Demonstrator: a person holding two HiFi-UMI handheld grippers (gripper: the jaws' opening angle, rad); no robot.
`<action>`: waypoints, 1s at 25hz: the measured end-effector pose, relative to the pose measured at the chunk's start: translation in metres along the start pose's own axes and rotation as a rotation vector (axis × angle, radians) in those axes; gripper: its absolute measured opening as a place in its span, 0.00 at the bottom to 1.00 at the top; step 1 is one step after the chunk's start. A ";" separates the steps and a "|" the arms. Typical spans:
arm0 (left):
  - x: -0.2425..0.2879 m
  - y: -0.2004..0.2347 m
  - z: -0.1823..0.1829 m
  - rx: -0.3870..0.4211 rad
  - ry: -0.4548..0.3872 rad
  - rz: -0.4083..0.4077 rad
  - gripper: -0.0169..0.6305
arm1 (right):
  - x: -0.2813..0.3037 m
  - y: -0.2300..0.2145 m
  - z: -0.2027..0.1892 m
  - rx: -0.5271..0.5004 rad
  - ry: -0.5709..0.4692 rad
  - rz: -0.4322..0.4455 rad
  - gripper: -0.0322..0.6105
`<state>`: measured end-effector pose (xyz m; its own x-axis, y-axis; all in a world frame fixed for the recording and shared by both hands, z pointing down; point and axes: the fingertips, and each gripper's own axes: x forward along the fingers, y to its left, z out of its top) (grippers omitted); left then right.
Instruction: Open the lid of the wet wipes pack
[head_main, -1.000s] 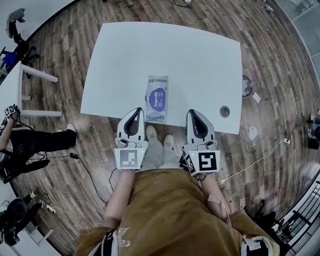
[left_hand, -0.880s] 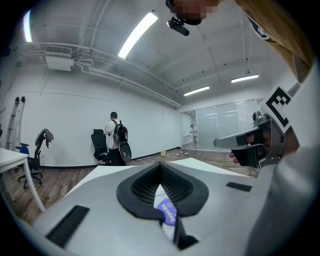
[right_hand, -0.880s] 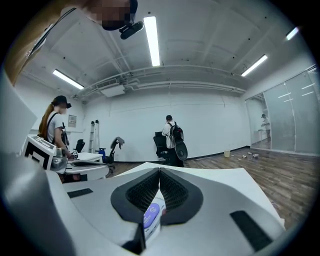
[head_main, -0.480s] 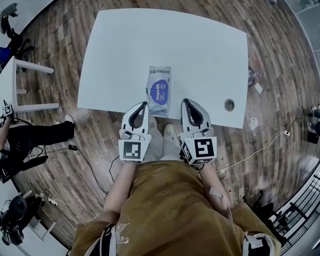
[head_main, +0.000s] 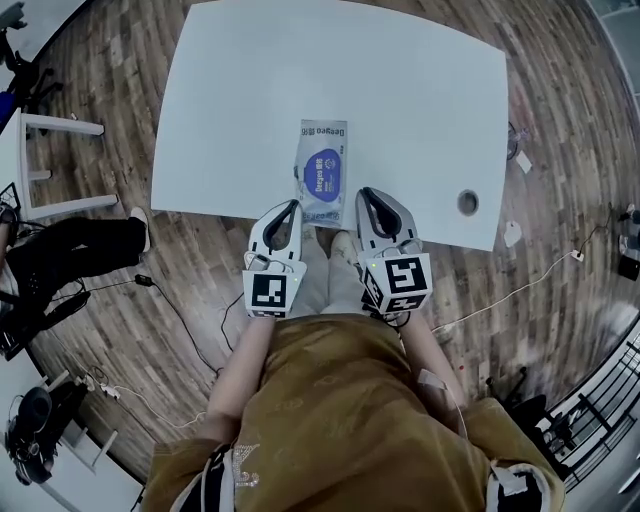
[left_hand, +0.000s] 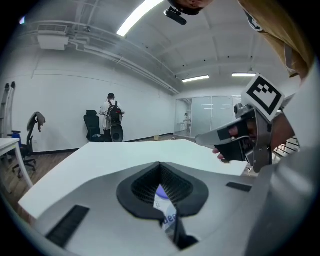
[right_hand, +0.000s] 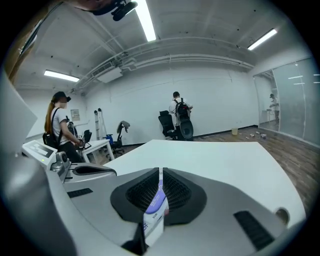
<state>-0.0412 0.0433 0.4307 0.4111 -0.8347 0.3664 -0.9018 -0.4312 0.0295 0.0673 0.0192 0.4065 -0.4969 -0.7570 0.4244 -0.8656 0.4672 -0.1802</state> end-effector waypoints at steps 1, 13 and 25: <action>0.002 -0.001 -0.005 -0.004 0.011 -0.003 0.03 | 0.003 0.000 -0.004 -0.012 0.017 0.006 0.07; 0.017 0.000 -0.051 -0.025 0.146 -0.029 0.03 | 0.040 0.006 -0.047 0.065 0.171 0.034 0.07; 0.021 -0.017 -0.083 -0.061 0.244 -0.082 0.03 | 0.062 0.005 -0.083 0.149 0.313 0.042 0.08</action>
<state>-0.0277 0.0614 0.5148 0.4457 -0.6874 0.5735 -0.8761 -0.4664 0.1219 0.0374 0.0131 0.5058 -0.5091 -0.5509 0.6614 -0.8559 0.4055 -0.3210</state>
